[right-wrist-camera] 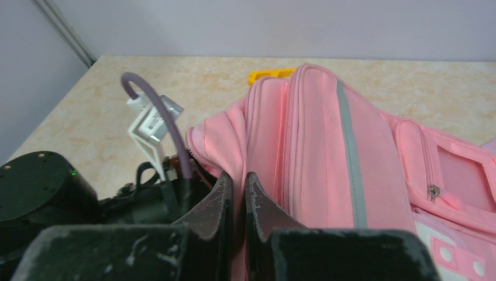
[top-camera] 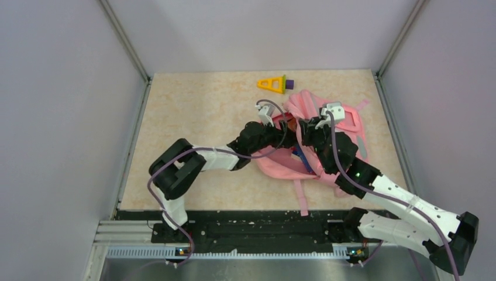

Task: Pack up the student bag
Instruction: Place the book in the student bag, then adjust the student bag at the center of the board.

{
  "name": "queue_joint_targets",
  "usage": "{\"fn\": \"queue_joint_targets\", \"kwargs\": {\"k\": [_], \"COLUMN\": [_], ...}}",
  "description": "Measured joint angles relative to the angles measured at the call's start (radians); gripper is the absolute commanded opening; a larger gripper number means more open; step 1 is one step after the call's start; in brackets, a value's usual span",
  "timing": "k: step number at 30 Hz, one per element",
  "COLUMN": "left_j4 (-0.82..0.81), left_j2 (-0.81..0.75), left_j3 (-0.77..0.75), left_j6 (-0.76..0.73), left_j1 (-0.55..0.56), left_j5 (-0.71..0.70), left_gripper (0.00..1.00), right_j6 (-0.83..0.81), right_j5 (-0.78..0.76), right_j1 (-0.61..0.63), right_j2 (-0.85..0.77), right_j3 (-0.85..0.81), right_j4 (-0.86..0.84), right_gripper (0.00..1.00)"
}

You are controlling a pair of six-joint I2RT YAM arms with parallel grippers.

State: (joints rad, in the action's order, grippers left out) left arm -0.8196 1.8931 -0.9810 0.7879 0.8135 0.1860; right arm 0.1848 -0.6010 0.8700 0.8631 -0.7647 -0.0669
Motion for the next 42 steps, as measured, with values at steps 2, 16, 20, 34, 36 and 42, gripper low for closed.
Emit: {"fn": "queue_joint_targets", "kwargs": {"k": [2,16,20,34,36,42], "left_j4": [0.054,0.585,0.641,0.613,0.611,0.568], "left_j2": [-0.066,-0.506,-0.479,-0.211,-0.181,-0.17], "left_j3": [0.04,0.14,0.141,0.082,0.077,0.083], "left_j6": [-0.046,-0.285,-0.293,-0.283,-0.283,-0.266], "left_j1": [0.0,-0.08,-0.201,-0.364,-0.364,-0.347], "left_j5": [-0.029,-0.325,-0.301,0.031,0.043,0.1], "left_gripper": [0.84,0.94,0.95,0.85,0.58,0.04], "right_j6": [-0.001,-0.032,-0.035,-0.035,-0.035,-0.036], "right_j5": [-0.003,-0.014,0.001,0.033,0.036,0.051], "right_j1": [0.0,0.0,0.0,0.0,0.0,0.0], "right_j2": [-0.004,-0.032,-0.032,-0.032,-0.032,-0.032], "right_j3": [0.0,0.014,0.014,0.019,0.019,0.019], "right_j4": [0.001,0.002,0.009,0.026,0.027,0.039], "right_gripper": [0.0,0.0,0.0,0.0,0.0,0.0]}}
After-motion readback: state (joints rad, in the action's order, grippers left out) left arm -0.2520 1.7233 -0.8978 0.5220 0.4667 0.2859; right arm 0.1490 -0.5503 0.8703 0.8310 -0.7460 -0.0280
